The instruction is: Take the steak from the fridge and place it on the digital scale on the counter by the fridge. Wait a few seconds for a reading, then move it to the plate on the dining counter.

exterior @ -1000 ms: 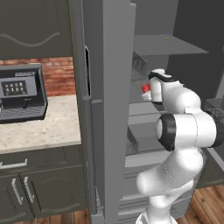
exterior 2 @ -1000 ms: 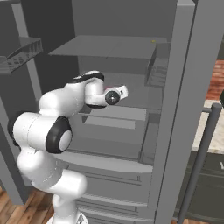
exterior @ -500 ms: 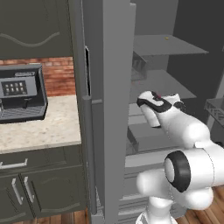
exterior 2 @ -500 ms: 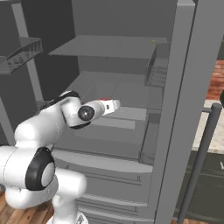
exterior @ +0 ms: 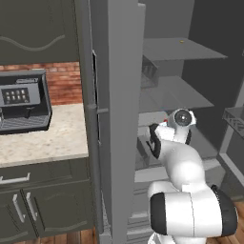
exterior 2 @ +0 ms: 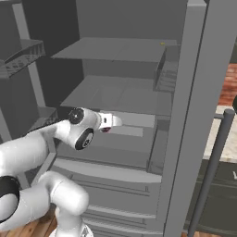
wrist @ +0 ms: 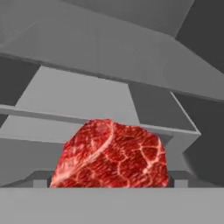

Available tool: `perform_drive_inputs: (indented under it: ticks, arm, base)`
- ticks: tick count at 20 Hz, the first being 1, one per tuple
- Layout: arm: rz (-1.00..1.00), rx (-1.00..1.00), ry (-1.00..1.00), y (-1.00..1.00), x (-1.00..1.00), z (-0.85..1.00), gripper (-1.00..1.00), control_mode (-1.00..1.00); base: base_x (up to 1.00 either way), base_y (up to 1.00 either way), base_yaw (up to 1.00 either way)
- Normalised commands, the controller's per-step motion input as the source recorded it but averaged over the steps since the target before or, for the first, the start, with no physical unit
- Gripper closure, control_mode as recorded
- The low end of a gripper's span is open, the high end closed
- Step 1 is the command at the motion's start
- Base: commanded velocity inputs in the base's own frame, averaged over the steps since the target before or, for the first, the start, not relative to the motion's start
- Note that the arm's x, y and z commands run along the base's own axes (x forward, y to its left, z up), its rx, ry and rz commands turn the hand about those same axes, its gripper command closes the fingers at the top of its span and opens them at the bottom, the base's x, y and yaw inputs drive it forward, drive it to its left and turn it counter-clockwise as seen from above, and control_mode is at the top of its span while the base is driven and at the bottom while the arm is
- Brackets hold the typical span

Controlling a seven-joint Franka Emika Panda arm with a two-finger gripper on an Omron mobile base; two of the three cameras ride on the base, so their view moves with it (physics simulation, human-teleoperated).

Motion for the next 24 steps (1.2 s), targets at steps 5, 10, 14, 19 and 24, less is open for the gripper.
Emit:
perform_drive_inputs:
  ticks: [5, 10, 14, 19, 24]
  arm:
    - [-0.1, 0.14, 0.45, 0.0, 0.0, 1.0, 1.0, -1.0]
    - [-0.07, 0.11, 0.26, 0.0, -0.17, 0.95, 1.0, -1.0]
    - [-0.07, 0.08, 0.07, 0.0, -0.83, 0.54, 1.0, -1.0]
    - [-0.07, 0.08, -0.02, 0.0, -1.0, 0.15, 1.0, -1.0]
    - [-0.02, 0.02, -0.2, 0.01, -0.95, 0.0, 1.0, -1.0]
  base:
    - [0.0, 0.0, 0.0]
    - [0.0, 0.0, 0.0]
    - [0.0, 0.0, 0.0]
    - [0.0, 0.0, 0.0]
    - [0.0, 0.0, 0.0]
